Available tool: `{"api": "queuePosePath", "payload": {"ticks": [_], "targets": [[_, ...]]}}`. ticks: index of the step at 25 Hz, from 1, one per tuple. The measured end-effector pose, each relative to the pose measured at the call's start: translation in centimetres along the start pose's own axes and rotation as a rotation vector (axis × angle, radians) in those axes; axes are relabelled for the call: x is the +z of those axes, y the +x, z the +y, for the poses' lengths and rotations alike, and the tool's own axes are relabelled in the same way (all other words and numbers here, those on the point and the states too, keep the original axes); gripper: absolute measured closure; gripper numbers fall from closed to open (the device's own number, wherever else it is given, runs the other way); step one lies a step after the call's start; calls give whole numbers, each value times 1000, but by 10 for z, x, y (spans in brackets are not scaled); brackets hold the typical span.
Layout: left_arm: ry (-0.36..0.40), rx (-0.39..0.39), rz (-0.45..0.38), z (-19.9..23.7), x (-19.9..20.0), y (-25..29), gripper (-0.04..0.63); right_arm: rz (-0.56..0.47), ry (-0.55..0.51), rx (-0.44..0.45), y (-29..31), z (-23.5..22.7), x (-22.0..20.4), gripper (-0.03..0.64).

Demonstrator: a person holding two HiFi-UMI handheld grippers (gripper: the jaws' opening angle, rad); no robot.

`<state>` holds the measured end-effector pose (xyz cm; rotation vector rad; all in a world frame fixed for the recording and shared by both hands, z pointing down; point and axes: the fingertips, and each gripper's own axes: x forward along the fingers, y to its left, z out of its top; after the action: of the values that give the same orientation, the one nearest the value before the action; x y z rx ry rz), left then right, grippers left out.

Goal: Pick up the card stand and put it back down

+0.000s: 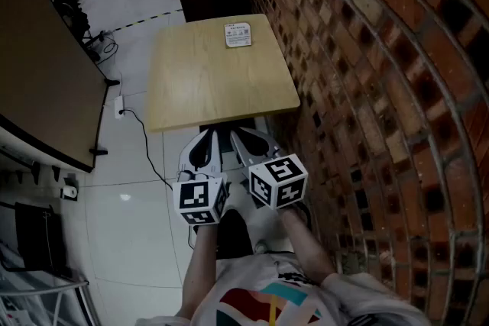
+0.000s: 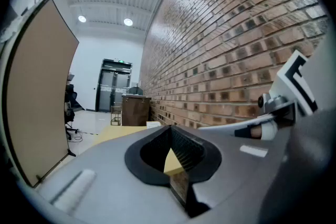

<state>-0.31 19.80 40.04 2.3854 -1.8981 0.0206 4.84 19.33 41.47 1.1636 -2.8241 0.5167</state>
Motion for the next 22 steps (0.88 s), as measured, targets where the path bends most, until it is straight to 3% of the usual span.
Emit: {"api": "queuePosePath", "payload": {"ticks": [2,5,9,12,14,18,22], "targets": [[-22,48,-23,37,-1,24,591,-27,40,-21,33,-31,7,507],[-37,104,-48,98,0,77,591,-58,51,-73,98,-85,25,417],[-29,143,-33,182,4,160,591,-82,59,-182,192,-162,61,389],[-29,144,-18,224,11,214,591,-114,78,-245,238,-207,89,331],[-38,146,-7,243,15,248,591,-128,57,-294,269,-238,104,236],[-65,146,45,261,10,282,591,-29,30,-364,323,-285,91,97],[-69,158,53,273,14,300,591,103,13,-408,365,-330,63,41]]}}
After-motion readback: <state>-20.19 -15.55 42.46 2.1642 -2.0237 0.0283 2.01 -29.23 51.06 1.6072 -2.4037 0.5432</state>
